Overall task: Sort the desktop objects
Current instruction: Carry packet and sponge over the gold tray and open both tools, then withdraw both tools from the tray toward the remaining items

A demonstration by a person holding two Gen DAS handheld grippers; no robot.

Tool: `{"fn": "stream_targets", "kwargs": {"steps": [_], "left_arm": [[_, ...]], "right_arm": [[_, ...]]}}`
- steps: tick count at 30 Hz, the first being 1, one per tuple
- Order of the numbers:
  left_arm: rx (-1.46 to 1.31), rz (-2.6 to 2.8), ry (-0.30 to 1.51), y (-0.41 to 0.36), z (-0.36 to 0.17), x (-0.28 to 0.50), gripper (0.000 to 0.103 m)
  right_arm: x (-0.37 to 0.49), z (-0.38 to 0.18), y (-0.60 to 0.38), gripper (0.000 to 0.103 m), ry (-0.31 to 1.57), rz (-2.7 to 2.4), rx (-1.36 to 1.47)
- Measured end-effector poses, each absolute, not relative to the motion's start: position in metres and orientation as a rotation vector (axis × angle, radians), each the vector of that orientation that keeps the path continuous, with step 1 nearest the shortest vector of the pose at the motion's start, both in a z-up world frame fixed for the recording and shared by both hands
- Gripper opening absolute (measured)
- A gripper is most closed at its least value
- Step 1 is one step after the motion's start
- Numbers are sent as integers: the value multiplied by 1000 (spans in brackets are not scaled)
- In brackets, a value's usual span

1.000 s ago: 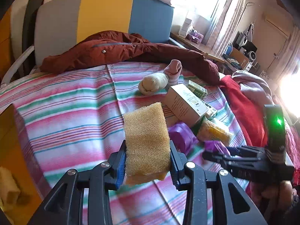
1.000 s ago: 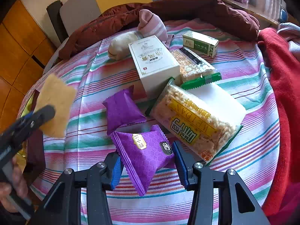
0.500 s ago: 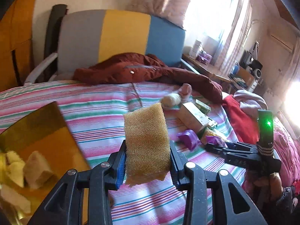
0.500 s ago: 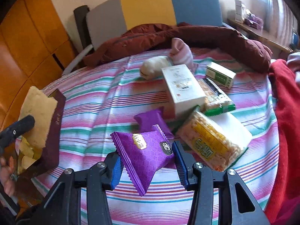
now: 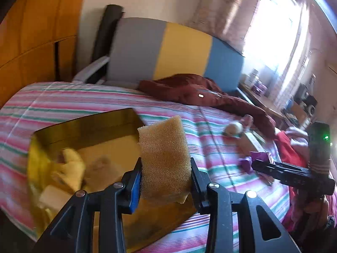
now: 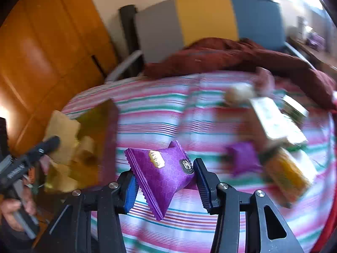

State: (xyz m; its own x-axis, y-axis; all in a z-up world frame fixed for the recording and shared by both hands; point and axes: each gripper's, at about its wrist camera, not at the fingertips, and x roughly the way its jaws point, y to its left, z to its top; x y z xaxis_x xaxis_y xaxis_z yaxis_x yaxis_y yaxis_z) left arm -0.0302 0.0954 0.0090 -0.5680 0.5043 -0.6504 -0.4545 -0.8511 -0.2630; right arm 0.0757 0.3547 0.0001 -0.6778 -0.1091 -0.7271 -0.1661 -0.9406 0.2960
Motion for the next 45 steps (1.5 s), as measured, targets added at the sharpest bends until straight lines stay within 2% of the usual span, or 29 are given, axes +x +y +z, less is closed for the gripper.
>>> {"fn": "stream_targets", "kwargs": {"steps": [8, 13, 19, 23, 26, 27, 29, 30, 31, 33, 37, 39, 41, 45], "left_arm": [[-1048, 2529, -217, 28, 7, -58, 39], [-1091, 2591, -223, -3, 1, -80, 39], [-1135, 2640, -223, -26, -17, -97, 40], [-1205, 2625, -249, -29, -32, -102, 44], [-1209, 2611, -270, -31, -36, -99, 52], [-1208, 2608, -273, -32, -37, -98, 54], [-1212, 2604, -262, -32, -38, -97, 55], [-1214, 2610, -273, -34, -39, -96, 55], [-1215, 2609, -281, -35, -38, -97, 55], [-1203, 2627, -307, -40, -36, -95, 55], [-1155, 2713, -232, -41, -33, -97, 52], [-1204, 2714, -219, -40, -39, -105, 42], [-1225, 2748, -189, -38, -43, -113, 38], [-1253, 2748, -126, -27, -45, -132, 35]], "right_arm": [[17, 6, 267, 49, 558, 2997, -1386], [-10, -2, 211, 49, 509, 3061, -1509], [-25, -17, 174, 50, 544, 3053, -1622], [-31, -29, 159, 52, 553, 3027, -1675], [-36, -37, 155, 52, 590, 3007, -1706], [-36, -38, 154, 55, 593, 3005, -1708], [-37, -41, 151, 66, 600, 3003, -1715], [-36, -42, 150, 76, 616, 3001, -1720], [-34, -43, 150, 78, 638, 2995, -1720], [-32, -45, 147, 78, 641, 2988, -1728], [-24, -43, 144, 89, 606, 2983, -1710], [-21, -39, 144, 90, 571, 2985, -1681], [-16, -35, 142, 90, 525, 2989, -1660], [-9, -31, 138, 90, 414, 2984, -1622]]}}
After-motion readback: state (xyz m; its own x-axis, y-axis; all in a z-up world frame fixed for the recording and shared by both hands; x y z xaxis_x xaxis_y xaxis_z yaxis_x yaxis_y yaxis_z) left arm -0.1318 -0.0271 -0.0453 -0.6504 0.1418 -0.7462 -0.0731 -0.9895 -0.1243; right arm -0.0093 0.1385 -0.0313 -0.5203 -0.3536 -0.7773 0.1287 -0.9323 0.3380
